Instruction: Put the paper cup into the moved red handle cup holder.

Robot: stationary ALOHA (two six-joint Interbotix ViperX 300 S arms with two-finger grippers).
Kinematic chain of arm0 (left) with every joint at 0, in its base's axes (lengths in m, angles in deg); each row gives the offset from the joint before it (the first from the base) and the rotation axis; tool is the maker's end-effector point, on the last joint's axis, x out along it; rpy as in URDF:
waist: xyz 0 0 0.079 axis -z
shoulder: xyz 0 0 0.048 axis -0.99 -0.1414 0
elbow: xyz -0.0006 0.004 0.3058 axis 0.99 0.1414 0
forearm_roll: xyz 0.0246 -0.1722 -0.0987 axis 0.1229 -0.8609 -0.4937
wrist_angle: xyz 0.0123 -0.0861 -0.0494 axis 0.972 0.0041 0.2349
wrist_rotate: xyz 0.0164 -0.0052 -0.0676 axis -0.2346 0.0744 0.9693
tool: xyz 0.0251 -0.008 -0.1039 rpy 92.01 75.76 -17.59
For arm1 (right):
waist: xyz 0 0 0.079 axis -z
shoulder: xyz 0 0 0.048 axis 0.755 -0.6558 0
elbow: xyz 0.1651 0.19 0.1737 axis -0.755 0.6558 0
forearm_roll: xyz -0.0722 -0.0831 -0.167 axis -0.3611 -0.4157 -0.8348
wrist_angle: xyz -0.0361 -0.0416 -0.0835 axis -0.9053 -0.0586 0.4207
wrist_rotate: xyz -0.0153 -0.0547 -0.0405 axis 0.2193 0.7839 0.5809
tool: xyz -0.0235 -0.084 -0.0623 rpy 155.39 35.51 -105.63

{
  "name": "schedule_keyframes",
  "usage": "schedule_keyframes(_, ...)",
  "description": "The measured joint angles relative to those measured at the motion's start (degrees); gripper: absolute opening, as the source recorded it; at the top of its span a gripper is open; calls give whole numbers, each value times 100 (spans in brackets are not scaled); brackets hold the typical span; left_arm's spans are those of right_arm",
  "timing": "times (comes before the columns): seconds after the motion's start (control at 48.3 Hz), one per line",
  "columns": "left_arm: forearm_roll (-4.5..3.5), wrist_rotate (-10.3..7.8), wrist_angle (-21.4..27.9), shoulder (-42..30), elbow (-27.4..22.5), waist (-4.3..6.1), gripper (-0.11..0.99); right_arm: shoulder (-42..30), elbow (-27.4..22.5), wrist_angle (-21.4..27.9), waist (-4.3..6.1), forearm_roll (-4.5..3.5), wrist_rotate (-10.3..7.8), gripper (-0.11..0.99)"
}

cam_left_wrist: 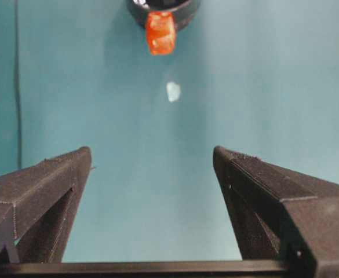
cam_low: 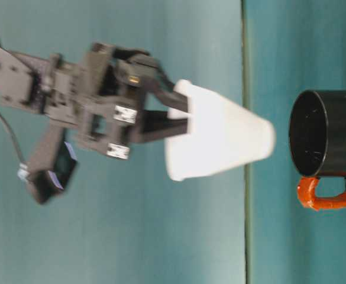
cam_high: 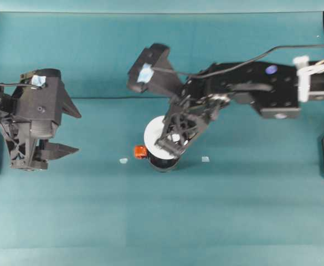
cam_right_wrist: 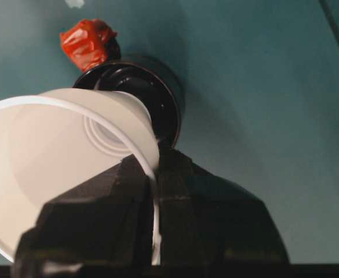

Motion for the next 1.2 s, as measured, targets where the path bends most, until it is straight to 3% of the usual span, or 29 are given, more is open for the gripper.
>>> schedule_keyframes(0.248, 0, 0, 0, -9, 26, -9, 94, -439, 0, -149, -123, 9, 0, -11)
schedule_keyframes(0.931, 9, 0, 0, -9, 35, -26, 94, -668, 0, -193, -114, 18, 79, -11)
schedule_keyframes(1.118, 9, 0, 0, -9, 35, -26, 94, -668, 0, -185, -105, 97, 114, -8)
schedule_keyframes(1.201, 0, 0, 0, -9, 35, -26, 94, -668, -9, -176, -97, 149, 141, -2)
